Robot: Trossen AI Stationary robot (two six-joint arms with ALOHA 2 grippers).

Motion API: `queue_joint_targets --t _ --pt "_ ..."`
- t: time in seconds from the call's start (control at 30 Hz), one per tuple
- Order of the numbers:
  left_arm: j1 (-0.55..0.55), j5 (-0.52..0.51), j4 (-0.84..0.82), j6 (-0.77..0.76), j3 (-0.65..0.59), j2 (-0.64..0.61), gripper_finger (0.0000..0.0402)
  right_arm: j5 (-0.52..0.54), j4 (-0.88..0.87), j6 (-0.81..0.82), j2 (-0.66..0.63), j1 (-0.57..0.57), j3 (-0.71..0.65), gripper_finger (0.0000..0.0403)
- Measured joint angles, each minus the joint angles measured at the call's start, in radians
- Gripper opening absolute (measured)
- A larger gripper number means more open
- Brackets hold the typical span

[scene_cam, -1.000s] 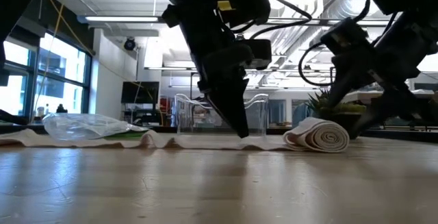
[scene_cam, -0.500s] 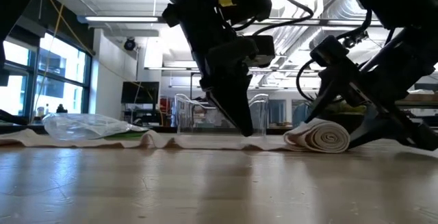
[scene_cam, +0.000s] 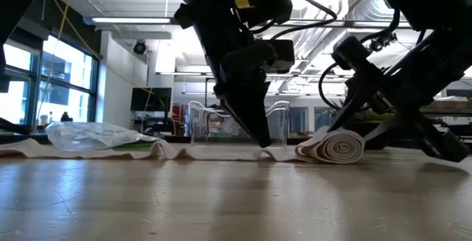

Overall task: Roll bandage
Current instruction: Roll the bandage

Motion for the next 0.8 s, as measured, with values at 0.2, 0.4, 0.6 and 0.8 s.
queue_joint_targets --t 0.2,0.4,0.6,0.8 --pt "0.004 -0.004 -0.053 0.061 0.000 -0.050 0.0000 0.000 0.022 -0.043 -0.001 0.000 0.000 0.0086" --pt "0.003 -0.079 -0.173 0.120 -0.012 -0.107 0.0000 0.000 0.021 -0.068 -0.018 0.000 0.000 0.0045" --pt "-0.005 -0.106 -0.135 0.121 -0.160 -0.182 0.0000 -0.016 0.020 -0.109 -0.058 0.000 0.000 0.0016" --pt "-0.005 -0.133 -0.008 0.080 -0.319 -0.311 0.0000 -0.103 -0.059 -0.131 -0.113 0.000 0.000 0.0004"
